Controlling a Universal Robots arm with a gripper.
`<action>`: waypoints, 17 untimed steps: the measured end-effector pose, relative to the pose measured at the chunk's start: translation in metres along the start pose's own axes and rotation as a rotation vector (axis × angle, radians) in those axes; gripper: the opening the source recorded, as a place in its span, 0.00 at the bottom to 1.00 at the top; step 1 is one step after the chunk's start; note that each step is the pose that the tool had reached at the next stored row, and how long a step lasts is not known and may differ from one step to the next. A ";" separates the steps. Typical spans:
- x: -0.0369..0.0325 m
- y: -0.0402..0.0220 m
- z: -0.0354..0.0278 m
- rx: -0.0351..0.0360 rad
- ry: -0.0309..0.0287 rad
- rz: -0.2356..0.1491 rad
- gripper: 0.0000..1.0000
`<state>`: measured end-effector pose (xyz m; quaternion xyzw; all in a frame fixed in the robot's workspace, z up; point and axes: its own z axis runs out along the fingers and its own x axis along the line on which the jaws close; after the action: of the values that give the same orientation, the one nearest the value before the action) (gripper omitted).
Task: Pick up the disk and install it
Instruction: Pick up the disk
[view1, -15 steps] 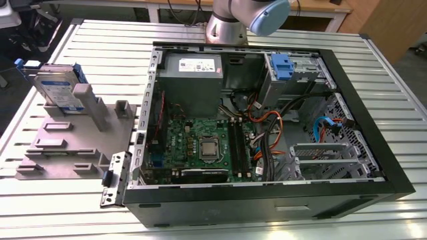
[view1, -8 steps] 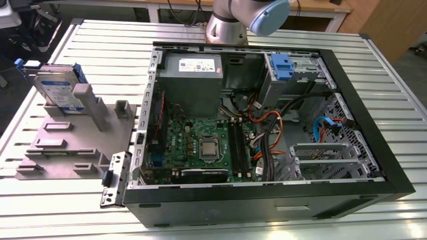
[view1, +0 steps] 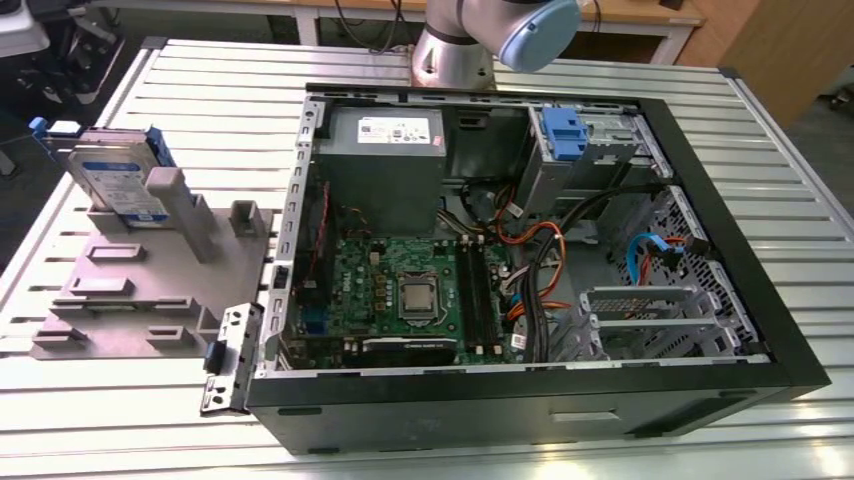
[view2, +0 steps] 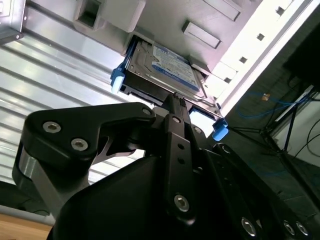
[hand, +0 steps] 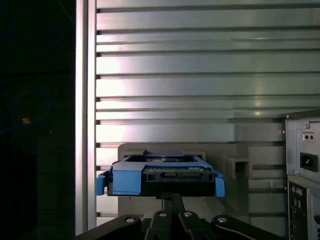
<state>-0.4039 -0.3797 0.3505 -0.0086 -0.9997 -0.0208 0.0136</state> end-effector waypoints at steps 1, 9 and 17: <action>0.0000 0.0000 0.0000 0.0005 0.0008 -0.017 0.11; 0.0000 0.0000 0.0001 0.0045 0.0068 -0.162 0.11; 0.0000 0.0000 0.0002 0.0085 0.0128 -0.307 0.11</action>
<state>-0.4039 -0.3797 0.3503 0.1446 -0.9892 -0.0185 0.0166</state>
